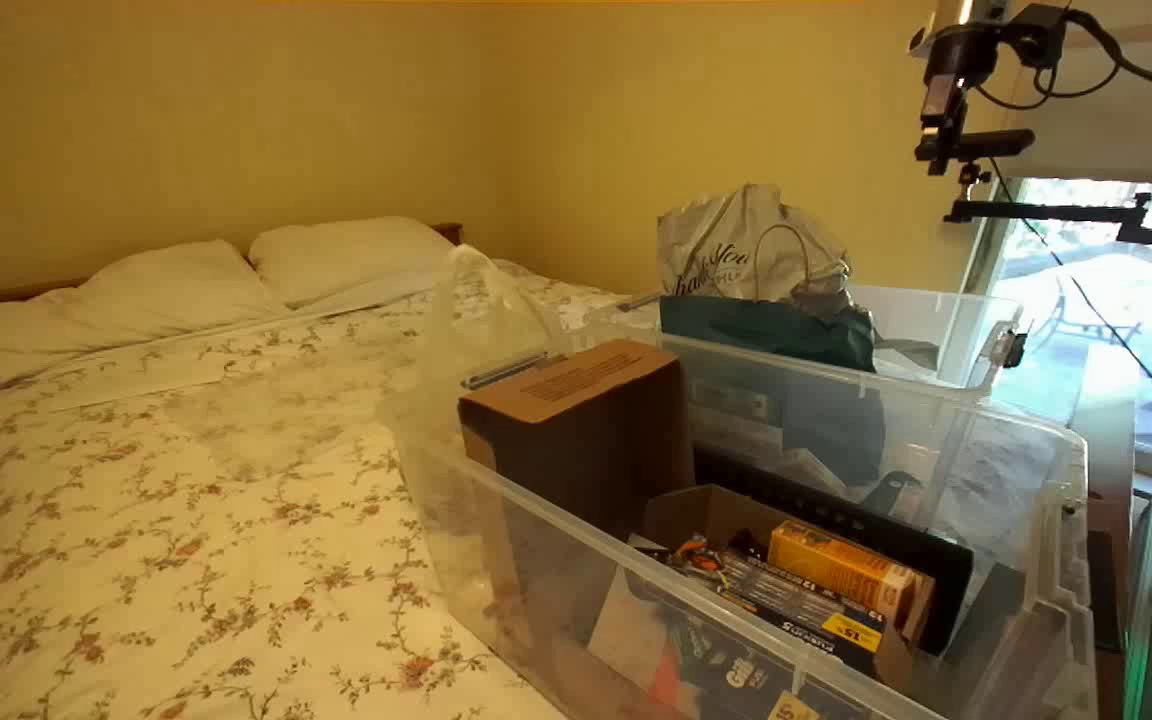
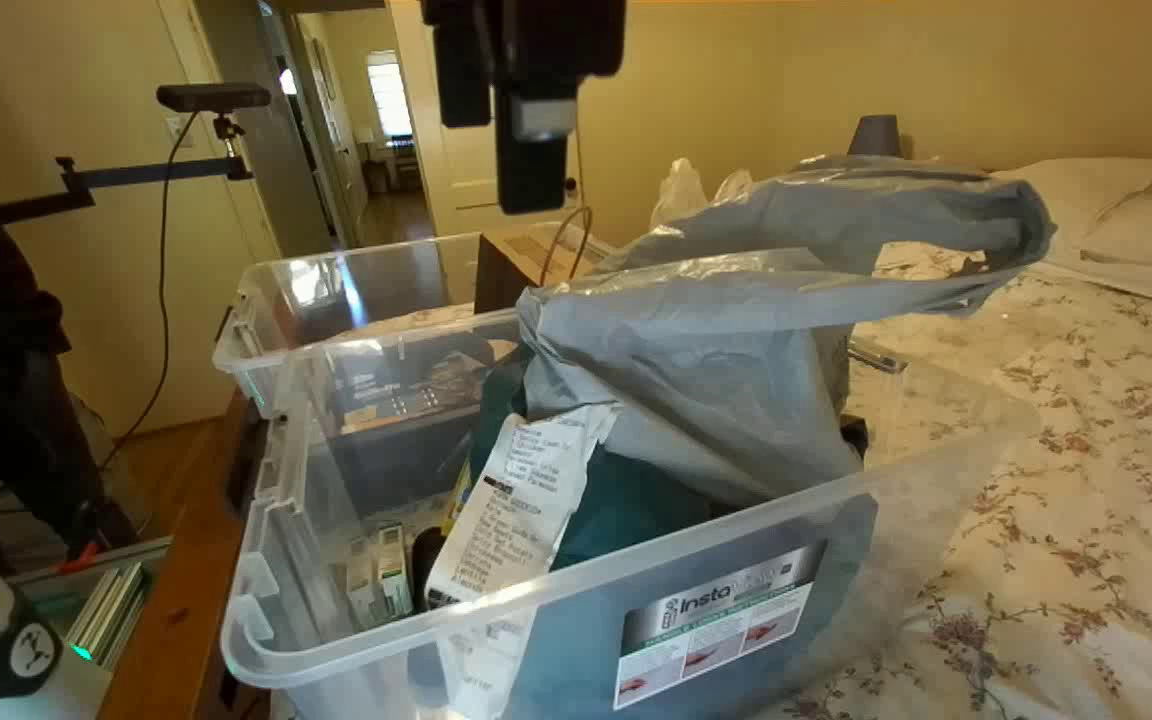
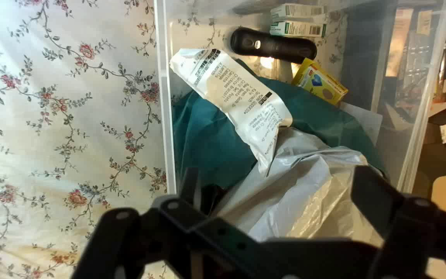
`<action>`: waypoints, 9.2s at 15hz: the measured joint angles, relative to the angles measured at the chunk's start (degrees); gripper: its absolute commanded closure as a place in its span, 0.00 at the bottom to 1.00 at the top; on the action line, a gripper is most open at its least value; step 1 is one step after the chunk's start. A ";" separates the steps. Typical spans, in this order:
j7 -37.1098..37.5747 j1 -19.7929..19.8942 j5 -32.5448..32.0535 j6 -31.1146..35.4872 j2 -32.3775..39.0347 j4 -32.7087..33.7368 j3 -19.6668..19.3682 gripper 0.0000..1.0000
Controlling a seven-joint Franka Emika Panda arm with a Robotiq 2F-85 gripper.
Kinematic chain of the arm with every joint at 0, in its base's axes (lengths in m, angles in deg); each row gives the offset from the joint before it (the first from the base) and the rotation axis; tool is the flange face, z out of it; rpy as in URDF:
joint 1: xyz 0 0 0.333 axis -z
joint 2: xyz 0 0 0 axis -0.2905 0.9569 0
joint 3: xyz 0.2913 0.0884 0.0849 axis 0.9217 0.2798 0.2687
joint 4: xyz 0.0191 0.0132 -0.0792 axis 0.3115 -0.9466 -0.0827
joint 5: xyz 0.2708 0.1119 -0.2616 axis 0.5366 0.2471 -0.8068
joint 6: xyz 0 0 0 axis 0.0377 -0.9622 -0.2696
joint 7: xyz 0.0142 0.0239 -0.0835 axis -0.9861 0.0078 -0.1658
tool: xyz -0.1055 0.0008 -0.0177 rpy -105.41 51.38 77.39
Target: Move one black pack from the container on the left to the container on the right.
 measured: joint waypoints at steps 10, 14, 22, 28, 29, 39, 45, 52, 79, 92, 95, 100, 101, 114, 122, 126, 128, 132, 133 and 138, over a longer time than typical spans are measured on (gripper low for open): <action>0.00 0.93 0.00 -0.01 -0.29 -0.70 2.04 0.00; 2.17 1.01 -1.51 -1.10 -3.81 -5.29 7.61 0.00; 5.51 0.74 -6.80 0.10 -13.47 -12.84 14.16 0.00; 11.15 -1.14 -4.06 3.23 -14.33 -14.74 17.08 0.00; 13.20 -2.12 -3.97 4.11 -15.08 -15.68 19.04 0.00; 20.72 -15.93 -4.10 5.65 -20.41 -22.45 34.09 0.00; 27.70 -16.71 -2.53 7.27 -19.05 -22.45 37.72 0.00; 47.98 -19.50 -0.68 18.07 -10.87 -21.61 50.71 0.00; 77.20 -33.75 -17.67 42.36 29.47 -16.44 44.26 0.00; 86.56 -42.35 -26.56 37.16 37.52 -8.19 31.83 0.00; 89.40 -42.83 -27.50 34.34 36.97 -7.80 31.00 0.00; 93.37 -43.33 -27.47 25.01 32.85 -7.46 31.86 0.00; 93.96 -43.29 -27.44 22.87 31.96 -7.47 31.94 0.13; 91.23 -39.40 -23.51 18.28 32.60 -7.47 34.42 1.00; 80.44 -37.67 -20.72 20.74 22.87 -9.67 39.47 0.99; 80.23 -37.17 -20.75 19.15 11.70 -11.29 41.24 0.99; 81.47 -35.79 -21.37 16.84 6.49 -11.16 41.67 0.99; 81.74 -32.03 -21.81 14.28 1.23 -10.52 43.47 0.99; 81.74 -31.77 -21.81 14.28 1.49 -10.60 43.90 0.99; 80.15 -27.64 -23.55 15.39 0.97 -9.72 45.00 0.99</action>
